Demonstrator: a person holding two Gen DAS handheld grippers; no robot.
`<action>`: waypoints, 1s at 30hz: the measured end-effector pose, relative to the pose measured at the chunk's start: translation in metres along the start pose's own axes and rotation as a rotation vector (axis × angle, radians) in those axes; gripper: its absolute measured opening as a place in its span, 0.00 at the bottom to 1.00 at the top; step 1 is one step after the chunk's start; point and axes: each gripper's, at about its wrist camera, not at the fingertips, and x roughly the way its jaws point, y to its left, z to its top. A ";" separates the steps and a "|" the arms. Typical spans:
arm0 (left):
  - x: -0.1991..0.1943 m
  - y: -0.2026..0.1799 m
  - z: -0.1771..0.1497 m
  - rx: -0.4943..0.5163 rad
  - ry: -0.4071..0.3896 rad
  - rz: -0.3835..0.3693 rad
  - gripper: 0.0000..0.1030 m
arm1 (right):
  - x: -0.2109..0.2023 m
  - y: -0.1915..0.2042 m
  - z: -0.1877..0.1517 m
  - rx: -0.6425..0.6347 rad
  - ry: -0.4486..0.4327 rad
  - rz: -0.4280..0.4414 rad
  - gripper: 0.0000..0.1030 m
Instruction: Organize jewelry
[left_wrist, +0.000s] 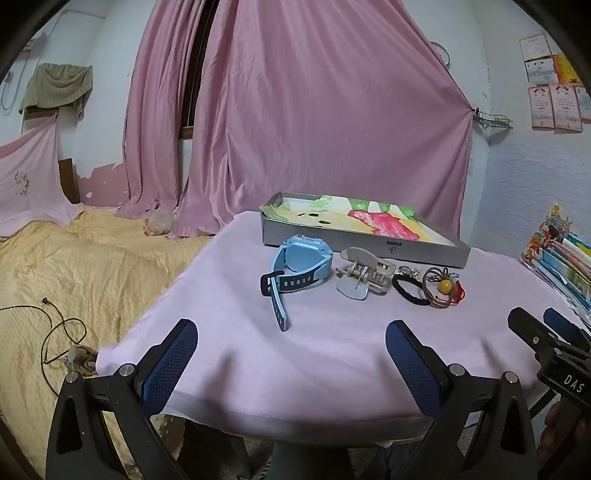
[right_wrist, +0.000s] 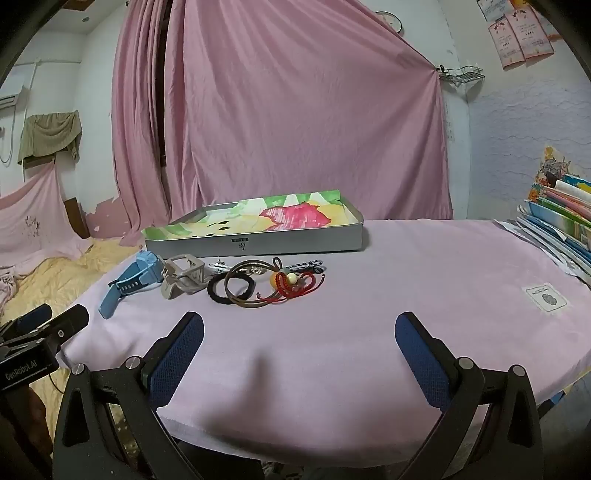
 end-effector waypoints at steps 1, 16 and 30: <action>0.000 0.000 0.000 0.000 -0.001 0.001 0.99 | 0.002 -0.004 -0.003 0.003 0.001 0.001 0.99; 0.000 0.000 0.000 -0.002 0.005 -0.001 0.99 | 0.003 -0.002 -0.003 0.003 0.000 0.004 0.99; 0.000 0.000 0.000 -0.003 0.005 0.000 0.99 | 0.002 -0.003 -0.004 0.011 -0.002 0.010 0.99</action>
